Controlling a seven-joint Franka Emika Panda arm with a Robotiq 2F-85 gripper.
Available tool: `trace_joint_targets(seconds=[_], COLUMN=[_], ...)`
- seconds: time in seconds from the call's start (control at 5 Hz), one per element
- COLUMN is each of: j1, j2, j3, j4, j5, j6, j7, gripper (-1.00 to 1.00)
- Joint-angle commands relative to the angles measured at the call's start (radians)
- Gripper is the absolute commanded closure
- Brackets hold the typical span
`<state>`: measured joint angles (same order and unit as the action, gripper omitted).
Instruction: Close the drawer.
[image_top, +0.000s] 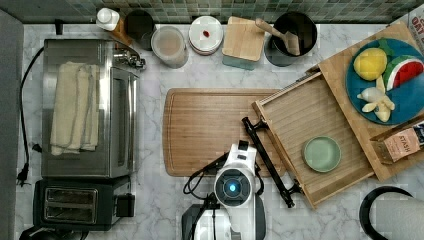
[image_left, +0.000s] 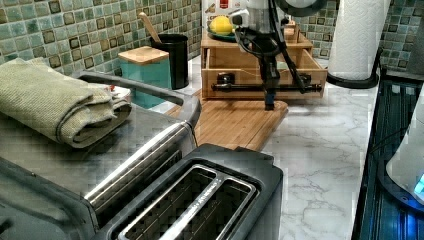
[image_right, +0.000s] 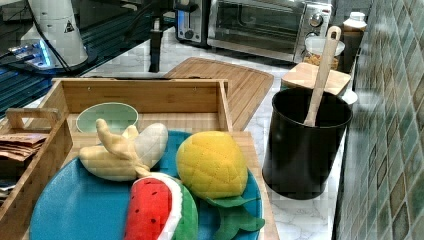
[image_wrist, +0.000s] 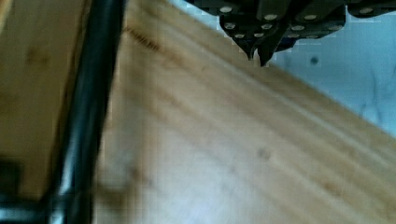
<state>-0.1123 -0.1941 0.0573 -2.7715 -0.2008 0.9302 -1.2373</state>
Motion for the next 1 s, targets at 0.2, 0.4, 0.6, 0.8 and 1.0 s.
trace_joint_targets(seconds=[0.2, 0.4, 0.6, 0.8, 1.0], j1=[-0.032, -0.039, -0.046, -0.039, -0.035], j2=[-0.01, 0.024, 0.127, 0.157, 0.131], j3=[-0.064, -0.081, -0.091, -0.111, -0.129], j4=[-0.03, 0.016, 0.109, 0.126, 0.153], j5=[-0.024, -0.005, -0.001, 0.026, 0.026], j6=[0.13, 0.102, 0.046, 0.05, 0.003], j7=[-0.124, -0.173, -0.2, -0.205, -0.232], gripper=[1.0, 1.0, 1.0, 1.0, 1.0])
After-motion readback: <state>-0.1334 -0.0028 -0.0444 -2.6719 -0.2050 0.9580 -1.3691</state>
